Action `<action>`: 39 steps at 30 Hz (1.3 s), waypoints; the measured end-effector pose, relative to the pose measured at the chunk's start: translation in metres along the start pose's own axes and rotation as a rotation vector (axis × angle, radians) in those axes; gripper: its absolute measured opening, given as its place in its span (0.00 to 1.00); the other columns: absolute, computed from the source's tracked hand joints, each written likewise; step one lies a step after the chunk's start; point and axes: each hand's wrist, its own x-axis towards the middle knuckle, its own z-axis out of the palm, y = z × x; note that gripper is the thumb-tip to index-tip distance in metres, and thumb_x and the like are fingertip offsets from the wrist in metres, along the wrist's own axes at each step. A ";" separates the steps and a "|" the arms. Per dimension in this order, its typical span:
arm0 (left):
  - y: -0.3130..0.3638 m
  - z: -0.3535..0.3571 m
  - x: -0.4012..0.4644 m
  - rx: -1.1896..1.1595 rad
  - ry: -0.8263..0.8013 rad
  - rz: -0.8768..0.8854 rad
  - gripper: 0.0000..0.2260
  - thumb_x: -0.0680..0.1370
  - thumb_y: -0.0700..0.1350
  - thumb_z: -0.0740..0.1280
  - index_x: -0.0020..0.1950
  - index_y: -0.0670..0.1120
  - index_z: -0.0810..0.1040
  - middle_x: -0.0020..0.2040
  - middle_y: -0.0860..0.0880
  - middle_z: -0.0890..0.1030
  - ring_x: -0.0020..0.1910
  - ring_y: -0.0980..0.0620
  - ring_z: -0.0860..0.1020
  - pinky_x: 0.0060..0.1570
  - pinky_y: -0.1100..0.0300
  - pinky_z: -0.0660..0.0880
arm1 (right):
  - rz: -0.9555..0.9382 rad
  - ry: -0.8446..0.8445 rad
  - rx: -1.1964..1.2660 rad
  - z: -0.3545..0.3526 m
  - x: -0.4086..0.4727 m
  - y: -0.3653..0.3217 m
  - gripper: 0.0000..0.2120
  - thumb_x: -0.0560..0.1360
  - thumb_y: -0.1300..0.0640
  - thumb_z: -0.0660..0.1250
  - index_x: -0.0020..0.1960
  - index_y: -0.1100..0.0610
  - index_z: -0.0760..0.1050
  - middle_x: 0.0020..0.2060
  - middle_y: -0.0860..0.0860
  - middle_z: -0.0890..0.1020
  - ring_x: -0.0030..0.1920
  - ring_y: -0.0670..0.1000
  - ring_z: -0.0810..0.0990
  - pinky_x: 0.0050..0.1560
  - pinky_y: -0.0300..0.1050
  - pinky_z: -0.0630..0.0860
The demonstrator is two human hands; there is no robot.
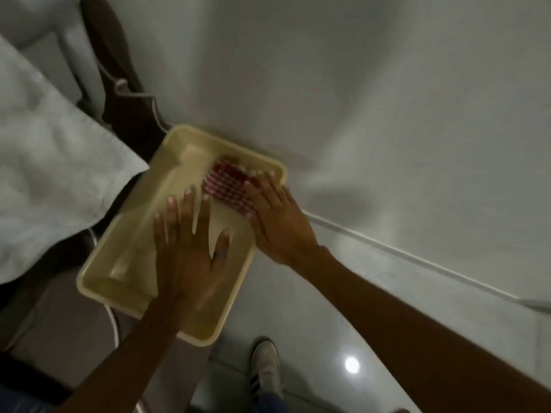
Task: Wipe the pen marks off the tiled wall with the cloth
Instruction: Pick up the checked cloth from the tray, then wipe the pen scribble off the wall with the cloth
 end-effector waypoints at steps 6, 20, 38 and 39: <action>-0.035 0.060 0.027 0.051 -0.105 -0.042 0.32 0.88 0.61 0.51 0.88 0.44 0.61 0.89 0.38 0.58 0.88 0.32 0.54 0.86 0.32 0.52 | 0.035 -0.306 -0.179 0.066 0.106 0.007 0.32 0.87 0.43 0.57 0.87 0.42 0.48 0.88 0.52 0.45 0.88 0.62 0.42 0.86 0.68 0.46; 0.050 0.003 -0.005 -0.128 0.119 -0.122 0.32 0.88 0.59 0.55 0.89 0.46 0.58 0.89 0.38 0.55 0.88 0.31 0.50 0.86 0.38 0.46 | 0.014 0.379 -0.015 0.018 0.020 0.006 0.31 0.77 0.64 0.61 0.79 0.50 0.72 0.81 0.57 0.71 0.63 0.65 0.73 0.60 0.60 0.79; 0.256 0.264 -0.194 -0.089 -0.401 0.462 0.32 0.86 0.58 0.56 0.87 0.43 0.63 0.88 0.38 0.60 0.87 0.32 0.57 0.84 0.29 0.57 | 1.000 0.228 0.091 0.181 -0.389 0.309 0.32 0.81 0.63 0.67 0.84 0.52 0.66 0.84 0.56 0.65 0.61 0.65 0.75 0.62 0.60 0.78; 0.260 0.292 -0.200 -0.080 -0.419 0.467 0.31 0.87 0.57 0.55 0.87 0.42 0.63 0.88 0.37 0.61 0.87 0.32 0.56 0.83 0.28 0.58 | 1.018 0.236 0.094 0.197 -0.396 0.331 0.33 0.81 0.61 0.65 0.85 0.51 0.63 0.85 0.56 0.63 0.61 0.65 0.74 0.62 0.59 0.77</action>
